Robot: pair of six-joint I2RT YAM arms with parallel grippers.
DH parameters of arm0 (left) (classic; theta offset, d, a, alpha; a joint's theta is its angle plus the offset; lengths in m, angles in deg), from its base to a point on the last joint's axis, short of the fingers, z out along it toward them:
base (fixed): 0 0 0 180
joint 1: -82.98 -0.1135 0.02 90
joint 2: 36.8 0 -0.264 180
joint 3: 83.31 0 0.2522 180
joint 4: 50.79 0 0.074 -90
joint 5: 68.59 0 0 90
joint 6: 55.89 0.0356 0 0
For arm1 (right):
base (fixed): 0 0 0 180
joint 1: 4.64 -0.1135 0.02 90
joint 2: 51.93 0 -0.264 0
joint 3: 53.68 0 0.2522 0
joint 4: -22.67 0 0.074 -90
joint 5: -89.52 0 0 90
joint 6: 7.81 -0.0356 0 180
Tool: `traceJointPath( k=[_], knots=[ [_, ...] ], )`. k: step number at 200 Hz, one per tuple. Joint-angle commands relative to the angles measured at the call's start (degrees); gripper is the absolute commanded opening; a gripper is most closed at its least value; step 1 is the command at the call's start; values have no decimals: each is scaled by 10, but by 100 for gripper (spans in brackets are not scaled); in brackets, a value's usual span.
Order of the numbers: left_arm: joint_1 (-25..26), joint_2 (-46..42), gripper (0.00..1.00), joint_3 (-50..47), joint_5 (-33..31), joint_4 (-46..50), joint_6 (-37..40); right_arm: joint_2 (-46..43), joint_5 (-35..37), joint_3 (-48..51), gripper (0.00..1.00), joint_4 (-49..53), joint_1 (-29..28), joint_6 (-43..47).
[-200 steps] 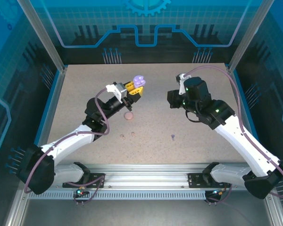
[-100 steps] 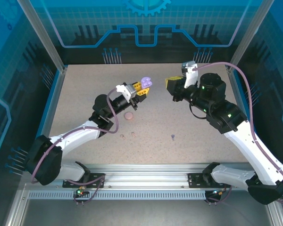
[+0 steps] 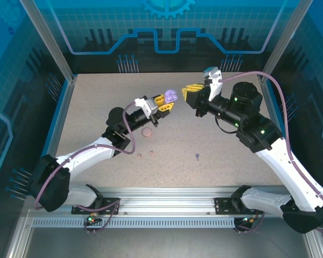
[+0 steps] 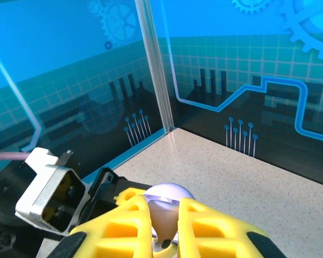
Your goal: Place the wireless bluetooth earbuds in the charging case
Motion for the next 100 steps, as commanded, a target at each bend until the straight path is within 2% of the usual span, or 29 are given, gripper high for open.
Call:
traceJointPath(
  k=[1,100],
  knots=[
    [8,-17,0,12,17,-7,10,8,-24,-9,14,-7,-15,53],
    [20,-24,0,-6,15,-14,-27,24,37,6,13,-6,-46,97]
  ],
)
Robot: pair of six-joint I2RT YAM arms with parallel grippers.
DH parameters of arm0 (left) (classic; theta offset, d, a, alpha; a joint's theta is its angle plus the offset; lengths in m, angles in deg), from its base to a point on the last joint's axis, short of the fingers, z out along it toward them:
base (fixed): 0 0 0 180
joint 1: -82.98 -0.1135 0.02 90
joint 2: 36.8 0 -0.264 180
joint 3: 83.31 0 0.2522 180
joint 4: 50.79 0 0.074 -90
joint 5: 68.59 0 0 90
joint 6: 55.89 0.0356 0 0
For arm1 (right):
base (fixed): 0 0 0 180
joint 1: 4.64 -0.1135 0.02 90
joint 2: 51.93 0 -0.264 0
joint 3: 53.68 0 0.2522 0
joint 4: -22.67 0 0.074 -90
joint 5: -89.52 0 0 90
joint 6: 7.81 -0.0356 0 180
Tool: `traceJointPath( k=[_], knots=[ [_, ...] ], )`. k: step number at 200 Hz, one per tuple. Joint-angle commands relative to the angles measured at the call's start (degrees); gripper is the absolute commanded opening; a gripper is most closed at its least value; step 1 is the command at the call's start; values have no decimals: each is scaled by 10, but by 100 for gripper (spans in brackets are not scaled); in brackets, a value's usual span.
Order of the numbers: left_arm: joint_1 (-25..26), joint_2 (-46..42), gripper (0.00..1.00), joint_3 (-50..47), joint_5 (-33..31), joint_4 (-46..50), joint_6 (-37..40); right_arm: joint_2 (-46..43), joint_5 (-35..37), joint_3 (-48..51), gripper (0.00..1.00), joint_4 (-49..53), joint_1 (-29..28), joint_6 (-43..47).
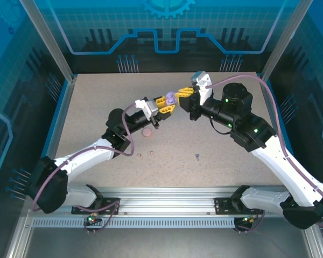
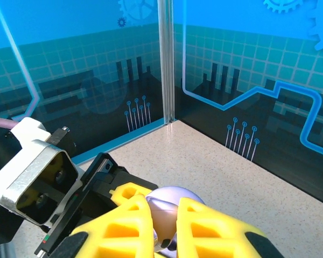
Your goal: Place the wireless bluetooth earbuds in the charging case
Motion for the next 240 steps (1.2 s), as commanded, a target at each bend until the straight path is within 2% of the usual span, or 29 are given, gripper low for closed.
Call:
traceJointPath(
  k=[1,240],
  knots=[
    [5,-12,0,-5,11,-18,-18,4,18,6,13,-8,-9,15],
    [18,19,0,-2,6,-27,-36,-9,30,77,11,-18,6,-1]
  ],
)
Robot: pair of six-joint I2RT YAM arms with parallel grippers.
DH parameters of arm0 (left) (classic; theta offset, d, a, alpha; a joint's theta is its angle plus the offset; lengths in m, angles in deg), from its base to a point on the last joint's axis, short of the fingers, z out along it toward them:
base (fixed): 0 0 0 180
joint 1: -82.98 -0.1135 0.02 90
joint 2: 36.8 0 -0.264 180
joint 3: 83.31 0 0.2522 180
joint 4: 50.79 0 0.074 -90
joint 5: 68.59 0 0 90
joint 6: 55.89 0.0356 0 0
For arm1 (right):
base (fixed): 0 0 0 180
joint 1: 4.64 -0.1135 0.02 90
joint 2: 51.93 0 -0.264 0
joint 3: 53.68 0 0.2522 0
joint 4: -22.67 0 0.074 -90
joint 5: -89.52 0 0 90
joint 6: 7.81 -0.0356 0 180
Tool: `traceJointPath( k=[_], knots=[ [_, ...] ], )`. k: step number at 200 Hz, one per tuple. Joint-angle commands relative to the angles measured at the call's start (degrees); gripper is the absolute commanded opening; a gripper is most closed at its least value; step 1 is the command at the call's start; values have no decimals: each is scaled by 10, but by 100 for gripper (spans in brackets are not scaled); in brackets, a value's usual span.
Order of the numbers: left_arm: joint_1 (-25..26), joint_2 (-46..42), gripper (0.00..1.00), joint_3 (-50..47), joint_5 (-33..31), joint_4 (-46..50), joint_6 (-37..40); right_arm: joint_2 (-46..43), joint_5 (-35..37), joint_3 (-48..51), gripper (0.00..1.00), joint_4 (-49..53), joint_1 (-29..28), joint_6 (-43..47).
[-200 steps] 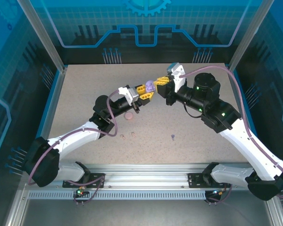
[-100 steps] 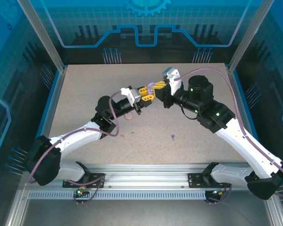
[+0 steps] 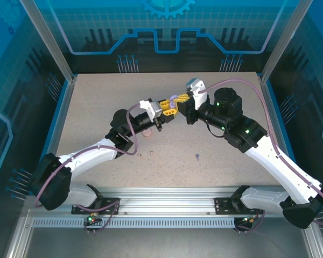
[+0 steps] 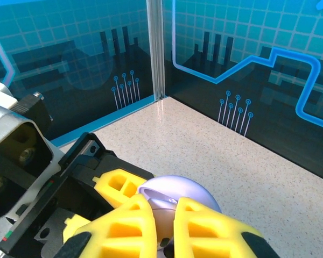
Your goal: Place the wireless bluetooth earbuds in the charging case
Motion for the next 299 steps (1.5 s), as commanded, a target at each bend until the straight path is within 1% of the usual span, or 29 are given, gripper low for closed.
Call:
traceJointPath(
  k=[1,54,126,142,158,182,199,213,263,283,299],
  knots=[
    [4,-2,0,0,6,-27,-9,-11,6,13,11,-1,8,-5],
    [4,-1,0,3,5,-27,-13,-4,-17,8,11,13,16,2],
    [4,8,0,9,3,-14,-22,14,-97,-23,13,51,16,25],
    [4,11,0,10,2,-15,-24,25,-95,-33,14,63,15,29],
    [4,14,0,11,1,-13,-25,31,-87,-33,20,63,15,31],
    [4,20,0,10,-3,-15,-30,33,-71,-37,25,60,16,25],
    [4,28,0,9,-6,-20,-35,33,-56,-45,32,61,15,18],
    [4,34,0,6,-9,-27,-39,33,-45,-57,34,69,17,12],
    [5,51,0,2,-16,-41,-48,21,-44,-86,69,77,23,-23],
    [5,54,0,-1,-18,-49,-49,11,-45,-92,77,79,35,-50],
    [4,56,0,-4,-21,-53,-47,2,-46,-93,78,81,51,-76]
  ],
)
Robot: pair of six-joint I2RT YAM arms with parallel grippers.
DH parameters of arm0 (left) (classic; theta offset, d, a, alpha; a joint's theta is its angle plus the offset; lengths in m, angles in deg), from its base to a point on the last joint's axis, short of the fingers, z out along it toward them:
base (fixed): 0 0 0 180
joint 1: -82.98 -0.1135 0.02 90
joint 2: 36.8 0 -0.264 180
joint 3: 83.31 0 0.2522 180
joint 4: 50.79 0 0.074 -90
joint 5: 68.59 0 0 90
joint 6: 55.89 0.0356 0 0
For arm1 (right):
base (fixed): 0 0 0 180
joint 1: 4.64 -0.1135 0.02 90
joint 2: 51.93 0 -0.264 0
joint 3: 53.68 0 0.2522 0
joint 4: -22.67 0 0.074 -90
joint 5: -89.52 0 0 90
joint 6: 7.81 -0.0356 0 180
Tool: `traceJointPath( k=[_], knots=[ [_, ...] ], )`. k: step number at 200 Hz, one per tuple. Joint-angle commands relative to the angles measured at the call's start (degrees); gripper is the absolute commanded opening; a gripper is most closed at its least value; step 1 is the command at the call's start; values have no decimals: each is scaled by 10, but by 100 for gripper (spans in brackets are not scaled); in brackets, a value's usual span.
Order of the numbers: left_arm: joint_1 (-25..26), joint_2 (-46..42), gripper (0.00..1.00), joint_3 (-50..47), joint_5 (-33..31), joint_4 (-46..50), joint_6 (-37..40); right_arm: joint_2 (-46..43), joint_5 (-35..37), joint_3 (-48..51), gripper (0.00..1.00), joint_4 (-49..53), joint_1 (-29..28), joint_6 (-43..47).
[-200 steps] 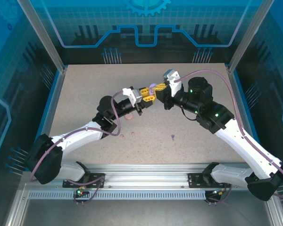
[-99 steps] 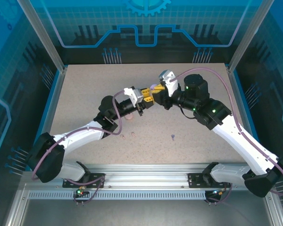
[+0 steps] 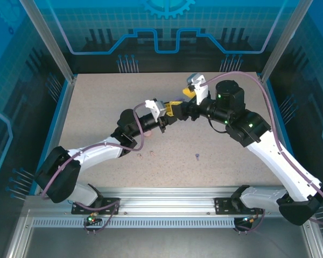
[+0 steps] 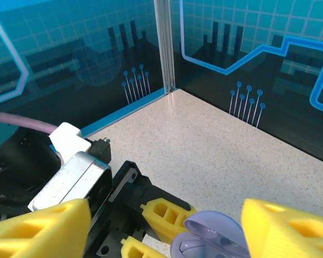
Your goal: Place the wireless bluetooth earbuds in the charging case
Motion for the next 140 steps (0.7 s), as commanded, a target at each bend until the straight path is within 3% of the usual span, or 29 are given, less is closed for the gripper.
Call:
traceJointPath(
  k=[1,38,86,140],
  knots=[
    [1,4,0,-4,-11,-41,-6,-23,-1,-20,78,9,28,-51],
    [1,0,0,-14,-23,-52,-3,-46,61,1,79,34,83,-147],
    [1,-21,0,-30,-49,-55,0,-37,106,57,79,171,171,-267],
    [1,-28,0,-60,-66,-88,-14,-12,105,209,78,195,190,-342]
  ],
)
